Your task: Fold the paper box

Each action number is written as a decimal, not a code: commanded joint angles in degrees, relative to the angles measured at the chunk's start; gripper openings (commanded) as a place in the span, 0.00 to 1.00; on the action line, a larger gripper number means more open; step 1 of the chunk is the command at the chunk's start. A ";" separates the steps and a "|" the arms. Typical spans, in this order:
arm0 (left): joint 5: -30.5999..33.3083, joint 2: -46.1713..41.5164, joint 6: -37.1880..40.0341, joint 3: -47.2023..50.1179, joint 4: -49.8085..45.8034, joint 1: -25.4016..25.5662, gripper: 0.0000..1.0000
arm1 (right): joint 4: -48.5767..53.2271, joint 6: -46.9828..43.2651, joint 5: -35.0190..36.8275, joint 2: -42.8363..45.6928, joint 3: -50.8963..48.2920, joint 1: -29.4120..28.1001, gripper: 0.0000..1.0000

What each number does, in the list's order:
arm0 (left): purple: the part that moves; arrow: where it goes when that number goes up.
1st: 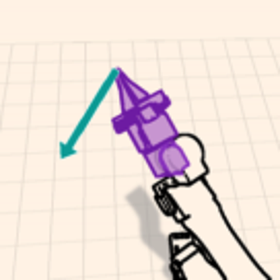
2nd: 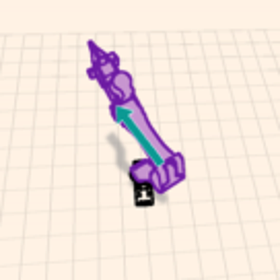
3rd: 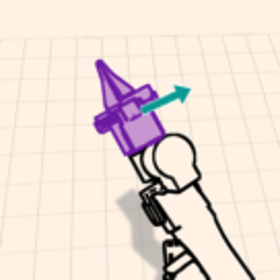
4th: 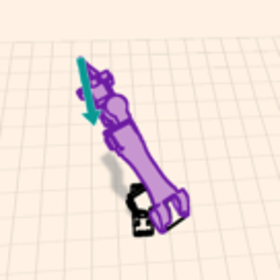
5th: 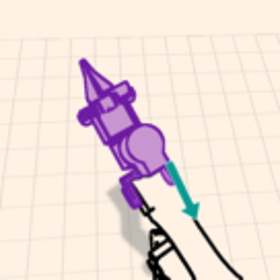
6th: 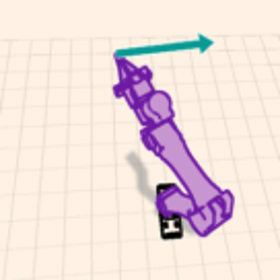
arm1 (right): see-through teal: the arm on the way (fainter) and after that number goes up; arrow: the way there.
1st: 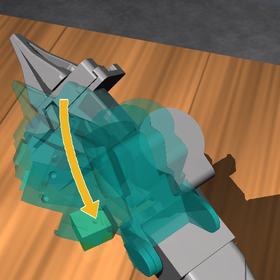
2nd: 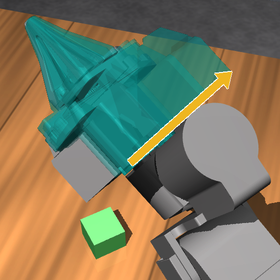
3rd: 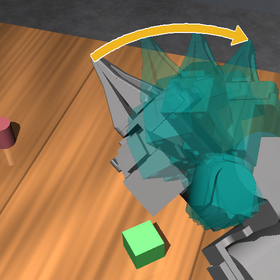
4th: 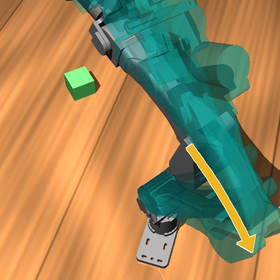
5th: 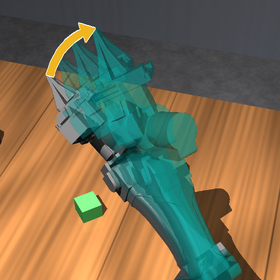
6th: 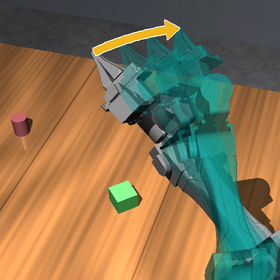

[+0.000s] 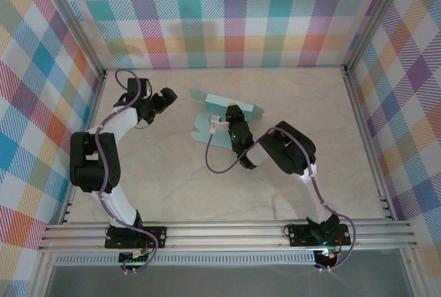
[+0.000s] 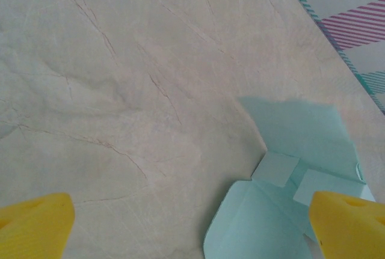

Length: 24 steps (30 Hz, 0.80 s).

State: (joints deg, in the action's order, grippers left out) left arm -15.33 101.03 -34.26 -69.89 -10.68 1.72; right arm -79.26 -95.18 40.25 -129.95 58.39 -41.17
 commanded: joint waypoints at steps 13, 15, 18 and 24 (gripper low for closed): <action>0.65 2.41 1.44 -1.62 -0.57 -0.72 1.00 | 8.72 9.90 0.75 9.59 -9.78 -0.99 0.00; 0.31 3.38 1.47 -2.54 -0.82 -0.72 1.00 | 6.81 9.15 0.71 9.54 -10.93 -1.69 0.00; -0.67 5.43 1.60 -4.27 -1.25 -0.74 1.00 | 5.47 9.40 0.74 9.86 -12.68 -3.09 0.00; -3.44 10.64 4.54 -10.11 -6.96 -0.45 0.95 | 7.17 11.45 0.72 14.30 -15.60 -5.20 0.00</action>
State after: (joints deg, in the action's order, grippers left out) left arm -16.82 110.17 -32.21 -77.14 -12.99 1.72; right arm -75.29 -86.78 41.06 -117.91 44.31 -45.30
